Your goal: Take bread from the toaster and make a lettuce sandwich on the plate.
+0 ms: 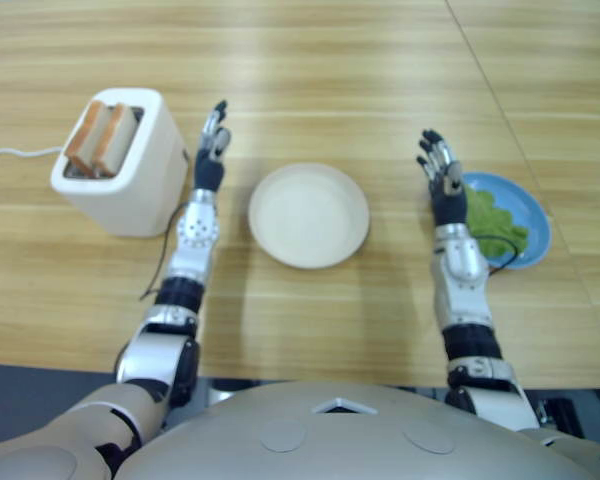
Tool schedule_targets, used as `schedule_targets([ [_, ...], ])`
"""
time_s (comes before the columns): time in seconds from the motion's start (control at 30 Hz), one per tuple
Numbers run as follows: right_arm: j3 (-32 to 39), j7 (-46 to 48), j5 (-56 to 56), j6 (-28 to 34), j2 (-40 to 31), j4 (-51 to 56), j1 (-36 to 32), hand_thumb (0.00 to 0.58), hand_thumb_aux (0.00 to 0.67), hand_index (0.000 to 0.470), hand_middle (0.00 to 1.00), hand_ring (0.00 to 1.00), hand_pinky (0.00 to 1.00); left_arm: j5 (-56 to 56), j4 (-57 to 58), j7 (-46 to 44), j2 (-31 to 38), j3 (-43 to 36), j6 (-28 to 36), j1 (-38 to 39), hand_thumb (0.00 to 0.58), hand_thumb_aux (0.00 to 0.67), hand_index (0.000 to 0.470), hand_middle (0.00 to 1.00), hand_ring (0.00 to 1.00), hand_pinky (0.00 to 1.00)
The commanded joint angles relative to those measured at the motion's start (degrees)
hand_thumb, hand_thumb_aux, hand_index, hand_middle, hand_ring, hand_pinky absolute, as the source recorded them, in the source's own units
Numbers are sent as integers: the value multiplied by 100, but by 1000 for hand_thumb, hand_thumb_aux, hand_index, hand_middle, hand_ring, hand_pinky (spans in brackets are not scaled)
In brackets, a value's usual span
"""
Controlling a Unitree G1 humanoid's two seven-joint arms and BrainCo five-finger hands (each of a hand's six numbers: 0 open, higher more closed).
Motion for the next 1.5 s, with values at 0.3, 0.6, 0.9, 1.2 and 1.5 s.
schedule_targets([
  [0.3, 32, 27, -51, 104, -8, -34, 43, 0, 0, 0, 0, 0, 0, -172, 45, -155, -6, 29, 163, 29, 0, 0, 0, 0, 0, 0],
  [0.6, 37, 17, -81, 138, 6, -101, 114, 0, 0, 0, 0, 0, 0, -467, -4245, -903, 535, 144, 1225, 782, 0, 0, 0, 0, 0, 0],
  [0.9, 43, -69, -131, 169, 87, -235, 210, 0, 0, 0, 0, 0, 0, 169, -5253, -1658, 3614, 2753, 2679, 1416, 0, 0, 0, 0, 0, 0],
  [1.2, 82, -77, -161, 172, 130, -149, 110, 0, 0, 0, 0, 0, 0, 2401, -2809, -951, 4568, 1886, 3366, 2254, 0, 0, 0, 0, 0, 0],
  [1.5, 35, -43, -146, 170, 63, -145, 130, 0, 0, 0, 0, 0, 0, 2664, -2313, -1063, 4473, 1162, 3965, 1985, 0, 0, 0, 0, 0, 0],
])
